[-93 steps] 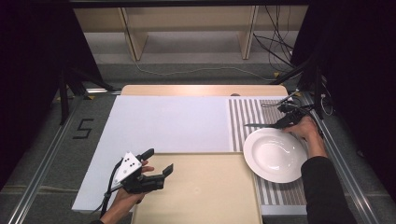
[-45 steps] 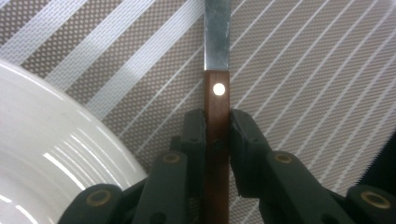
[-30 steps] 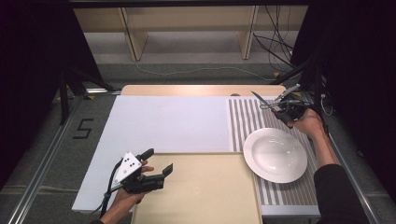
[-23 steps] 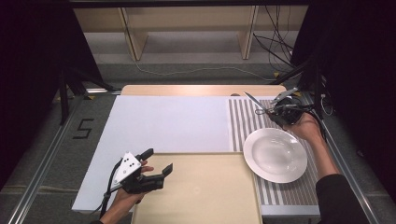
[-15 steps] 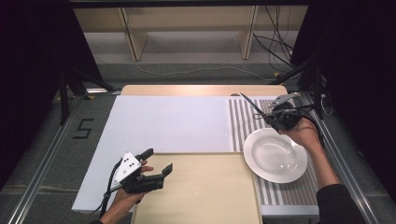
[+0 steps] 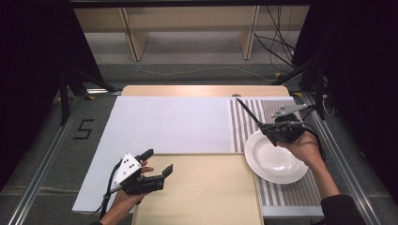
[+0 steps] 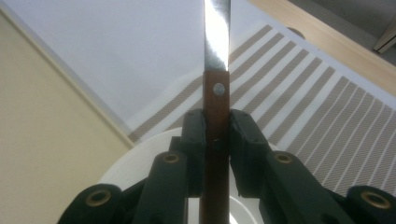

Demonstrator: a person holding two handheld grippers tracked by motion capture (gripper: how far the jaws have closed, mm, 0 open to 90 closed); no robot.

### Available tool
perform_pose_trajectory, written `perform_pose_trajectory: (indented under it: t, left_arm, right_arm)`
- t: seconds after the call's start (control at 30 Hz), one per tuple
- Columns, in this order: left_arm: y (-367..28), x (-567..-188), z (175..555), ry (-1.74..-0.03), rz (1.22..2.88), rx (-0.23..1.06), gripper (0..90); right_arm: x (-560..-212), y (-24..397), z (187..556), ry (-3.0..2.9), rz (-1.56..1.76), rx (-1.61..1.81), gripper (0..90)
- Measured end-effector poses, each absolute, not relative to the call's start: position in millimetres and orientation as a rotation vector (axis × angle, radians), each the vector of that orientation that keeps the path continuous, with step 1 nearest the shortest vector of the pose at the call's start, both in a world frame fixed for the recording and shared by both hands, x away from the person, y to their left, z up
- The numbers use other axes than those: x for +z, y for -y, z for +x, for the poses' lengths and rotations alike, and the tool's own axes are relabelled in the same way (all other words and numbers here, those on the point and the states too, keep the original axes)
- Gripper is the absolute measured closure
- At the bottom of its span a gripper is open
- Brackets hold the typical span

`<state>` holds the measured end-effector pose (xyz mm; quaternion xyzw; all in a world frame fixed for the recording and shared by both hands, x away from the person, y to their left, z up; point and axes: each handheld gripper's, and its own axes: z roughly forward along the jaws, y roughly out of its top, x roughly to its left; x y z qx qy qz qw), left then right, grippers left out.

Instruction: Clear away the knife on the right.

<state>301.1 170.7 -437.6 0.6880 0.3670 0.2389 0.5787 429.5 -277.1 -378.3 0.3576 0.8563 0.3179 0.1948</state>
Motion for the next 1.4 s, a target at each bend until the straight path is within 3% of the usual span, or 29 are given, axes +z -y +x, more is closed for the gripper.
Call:
perform_pose_trajectory:
  t: [0.73,1.4]
  left_arm:
    - [-172,-438,301,-0.864,1.614,0.571,12.0]
    - [-173,-437,300,-0.868,1.609,0.578,11.9]
  right_arm:
    - [-394,241,347,-2.471,0.962,1.062,77.5]
    - [-414,226,302,-2.569,1.058,1.162,77.4]
